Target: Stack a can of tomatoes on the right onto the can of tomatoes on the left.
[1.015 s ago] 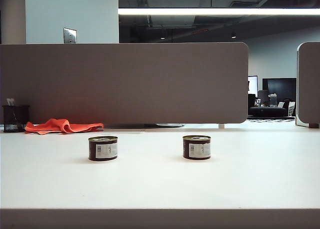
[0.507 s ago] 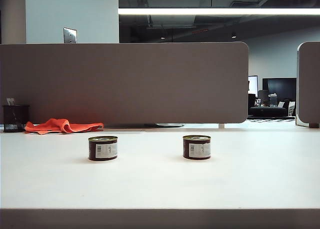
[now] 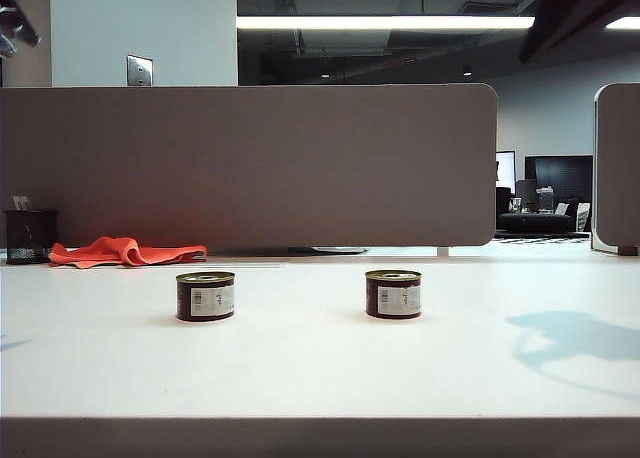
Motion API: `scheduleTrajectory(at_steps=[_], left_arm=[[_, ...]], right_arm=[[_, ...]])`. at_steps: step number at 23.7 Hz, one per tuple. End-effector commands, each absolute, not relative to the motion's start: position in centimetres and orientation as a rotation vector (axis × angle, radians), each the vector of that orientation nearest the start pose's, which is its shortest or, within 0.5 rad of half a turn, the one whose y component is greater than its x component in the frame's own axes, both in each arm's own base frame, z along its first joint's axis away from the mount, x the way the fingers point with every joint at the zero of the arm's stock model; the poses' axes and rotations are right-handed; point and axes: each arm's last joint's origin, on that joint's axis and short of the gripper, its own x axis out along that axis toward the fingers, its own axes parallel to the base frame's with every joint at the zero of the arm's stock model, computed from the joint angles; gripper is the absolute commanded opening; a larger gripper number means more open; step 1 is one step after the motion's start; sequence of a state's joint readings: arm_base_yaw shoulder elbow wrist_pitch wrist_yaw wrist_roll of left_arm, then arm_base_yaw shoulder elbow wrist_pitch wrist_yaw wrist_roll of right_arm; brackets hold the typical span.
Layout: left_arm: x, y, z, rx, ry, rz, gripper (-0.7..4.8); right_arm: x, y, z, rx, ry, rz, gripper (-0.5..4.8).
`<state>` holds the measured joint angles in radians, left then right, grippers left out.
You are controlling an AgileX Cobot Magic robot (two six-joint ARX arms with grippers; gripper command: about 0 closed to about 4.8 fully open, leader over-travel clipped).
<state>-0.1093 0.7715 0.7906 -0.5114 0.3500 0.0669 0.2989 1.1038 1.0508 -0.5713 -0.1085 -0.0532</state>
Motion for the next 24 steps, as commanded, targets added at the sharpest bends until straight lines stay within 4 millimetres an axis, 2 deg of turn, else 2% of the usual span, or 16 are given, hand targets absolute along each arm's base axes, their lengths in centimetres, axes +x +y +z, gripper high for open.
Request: scheduleTrajectory(at_steps=[1,2,3,4,5,6,8,10,14,19,24], left_arm=[[15.5,-2.7,32.4,0.016,0.409,-0.47,1.72],[15.5,-2.7,32.6,0.017,0.403,-0.469,2.09],[15.5,-2.7,32.9,0.018,0.395,-0.468,2.26],[15.4,-2.7,33.0,0.018,0.396,-0.468,2.26],[15.4,-2.7,33.1,0.017,0.396,-0.469,2.26],[15.4,-2.7,33.1,0.011,0.395,-0.468,2.26],[15.4,-2.7,33.0,-0.008,0.403,-0.465,2.25],[15.4,-2.7,33.0,-0.008,0.403,-0.466,2.25],[15.4,-2.7,33.0,-0.009,0.405,-0.471,2.25],[15.3,-2.7,32.8,-0.013,0.433,-0.47,2.25],[15.2,-2.7,32.6,-0.015,0.455,-0.47,2.25]], right_arm=[[23.2,7.8,33.5,-0.116,0.61,0.425,0.41],[23.7,7.9,33.5,-0.117,0.618,0.425,1.25],[24.7,8.2,33.5,-0.114,0.631,0.423,3.0],[25.3,8.4,33.5,-0.114,0.638,0.424,4.02],[25.7,8.6,33.4,-0.112,0.644,0.427,4.62],[26.9,9.0,33.2,-0.089,0.666,0.439,4.79],[29.7,10.1,32.0,0.008,0.767,0.454,4.79],[31.0,10.6,31.2,0.023,0.831,0.442,4.79],[34.1,13.7,27.7,-0.066,0.965,0.408,4.79],[35.0,16.8,24.2,-0.16,1.042,0.387,4.79],[35.4,18.0,21.8,-0.184,1.098,0.378,4.79]])
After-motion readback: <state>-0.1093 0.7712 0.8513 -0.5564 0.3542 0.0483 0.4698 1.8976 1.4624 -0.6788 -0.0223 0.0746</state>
